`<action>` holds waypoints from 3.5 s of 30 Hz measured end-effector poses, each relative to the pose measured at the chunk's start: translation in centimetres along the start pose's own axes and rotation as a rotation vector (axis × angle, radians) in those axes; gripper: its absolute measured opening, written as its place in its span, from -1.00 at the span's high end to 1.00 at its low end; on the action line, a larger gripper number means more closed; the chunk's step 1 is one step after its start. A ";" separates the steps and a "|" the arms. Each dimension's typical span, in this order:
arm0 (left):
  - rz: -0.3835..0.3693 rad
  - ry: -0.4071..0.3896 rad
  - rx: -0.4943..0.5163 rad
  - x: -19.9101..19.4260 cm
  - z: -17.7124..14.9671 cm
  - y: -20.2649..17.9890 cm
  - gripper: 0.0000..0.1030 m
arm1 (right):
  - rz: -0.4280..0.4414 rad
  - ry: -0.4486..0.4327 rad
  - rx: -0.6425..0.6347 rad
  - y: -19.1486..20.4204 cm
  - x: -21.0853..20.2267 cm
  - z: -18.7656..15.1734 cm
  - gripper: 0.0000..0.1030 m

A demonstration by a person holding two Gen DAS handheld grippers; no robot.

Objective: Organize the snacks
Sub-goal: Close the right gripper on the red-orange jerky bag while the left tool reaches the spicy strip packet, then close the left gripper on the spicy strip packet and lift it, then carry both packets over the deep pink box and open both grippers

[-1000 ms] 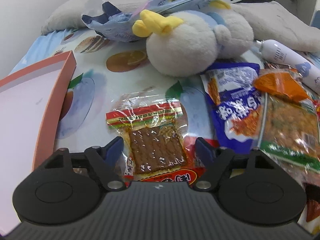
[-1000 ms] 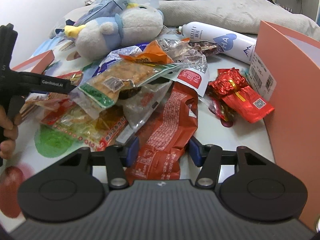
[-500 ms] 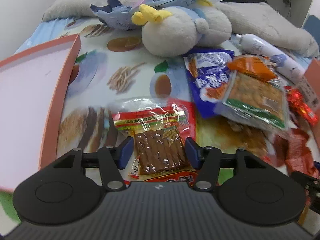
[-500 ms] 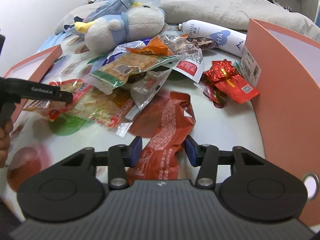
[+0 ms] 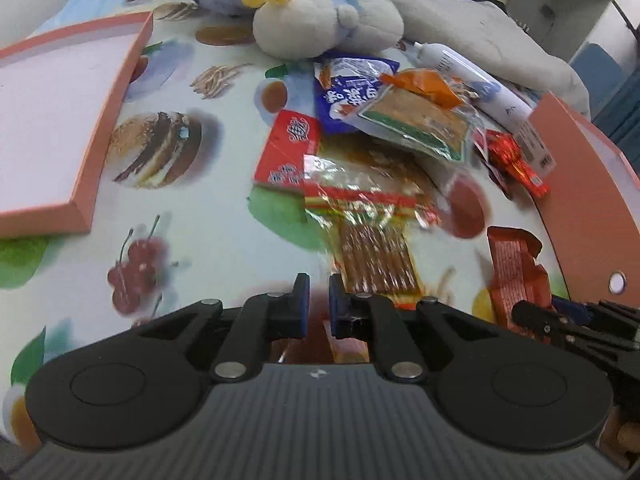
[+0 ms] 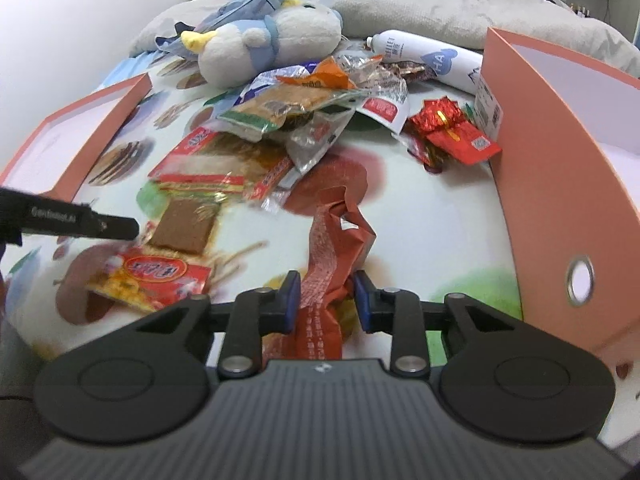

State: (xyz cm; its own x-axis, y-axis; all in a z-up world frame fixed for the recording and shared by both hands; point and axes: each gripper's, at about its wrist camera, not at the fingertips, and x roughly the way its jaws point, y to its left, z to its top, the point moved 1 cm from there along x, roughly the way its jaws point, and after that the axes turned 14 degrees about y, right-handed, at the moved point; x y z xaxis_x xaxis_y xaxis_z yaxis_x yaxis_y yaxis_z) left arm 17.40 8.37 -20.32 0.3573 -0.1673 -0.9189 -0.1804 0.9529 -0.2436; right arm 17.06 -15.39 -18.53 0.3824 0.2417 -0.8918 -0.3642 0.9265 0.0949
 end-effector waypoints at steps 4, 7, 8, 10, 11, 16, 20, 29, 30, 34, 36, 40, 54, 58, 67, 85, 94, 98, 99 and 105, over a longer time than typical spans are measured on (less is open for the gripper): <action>-0.065 0.017 -0.050 -0.6 -1.1 0.5 0.76 | 0.003 0.006 0.018 -0.3 -0.5 -0.9 0.37; -0.123 0.023 -0.112 -1.2 -1.9 1.1 0.67 | 0.030 0.005 0.047 -0.7 -0.7 -1.2 0.35; -0.140 0.029 -0.131 -1.4 -2.2 1.3 0.48 | 0.041 0.005 0.062 -0.9 -0.7 -1.2 0.35; -0.175 0.033 -0.197 -1.8 -2.7 2.1 -0.20 | 0.061 0.004 0.084 -1.3 -0.6 -1.2 0.34; -0.193 0.024 -0.236 -2.0 -3.1 2.4 -0.44 | 0.069 0.003 0.092 -1.4 -0.6 -1.2 0.33; -0.388 0.043 -0.376 -1.5 -3.9 3.9 -0.44 | 0.104 0.017 0.133 -2.1 0.4 -1.0 -0.12; -0.509 0.079 -0.471 -0.1 -3.9 4.2 -0.43 | 0.071 0.011 0.109 -2.3 1.7 -0.8 -0.09; -0.544 0.072 -0.521 1.0 -2.7 4.1 -0.43 | 0.020 0.002 -0.022 -0.9 2.2 0.6 0.11; -0.546 0.068 -0.516 1.0 -2.7 4.1 -0.43 | 0.027 -0.004 -0.019 -0.8 2.1 0.8 0.12; -0.555 0.069 -0.519 1.2 -2.5 4.3 -0.43 | 0.083 -0.033 -0.041 0.4 1.5 1.6 0.12; -0.547 0.069 -0.503 1.2 -2.2 3.9 -0.43 | 0.111 -0.040 -0.067 1.3 1.4 1.6 0.12; -0.546 0.074 -0.492 1.6 -2.0 3.5 -0.43 | 0.149 -0.032 -0.127 3.2 1.8 1.4 0.12; -0.553 0.021 -0.414 2.8 1.3 3.1 -0.43 | 0.114 0.000 -0.210 4.5 3.0 0.3 0.11; -0.489 0.041 -0.341 3.3 2.4 2.0 -0.43 | 0.119 0.000 -0.207 4.4 3.2 0.4 0.12; -0.454 0.180 -0.262 4.7 3.0 0.0 -0.02 | 0.130 -0.012 -0.172 4.0 3.0 0.1 0.12; -0.379 0.103 -0.291 4.6 1.2 -0.7 0.95 | 0.126 -0.012 0.004 1.4 1.4 -1.2 0.14; -0.301 -0.014 -0.120 -0.5 1.8 -4.8 1.00 | 0.128 -0.038 0.031 0.3 -1.1 -0.4 0.14; -0.297 -0.045 -0.057 -2.6 2.2 -6.8 1.00 | 0.128 -0.063 0.040 -0.2 -2.5 0.5 0.14; -0.296 -0.051 -0.045 -3.0 2.3 -7.2 1.00 | 0.125 -0.071 0.041 -0.4 -2.9 0.7 0.14; -0.306 -0.061 0.040 -5.1 3.2 -9.7 1.00 | 0.114 -0.104 0.048 -1.4 -5.1 2.1 0.14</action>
State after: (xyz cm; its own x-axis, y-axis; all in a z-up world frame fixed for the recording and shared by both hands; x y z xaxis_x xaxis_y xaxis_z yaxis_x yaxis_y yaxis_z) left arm 20.27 0.78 -12.26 0.4442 -0.4336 -0.7840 -0.0201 0.8700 -0.4926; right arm 17.43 -17.32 -13.21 0.4281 0.3723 -0.8235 -0.3703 0.9035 0.2160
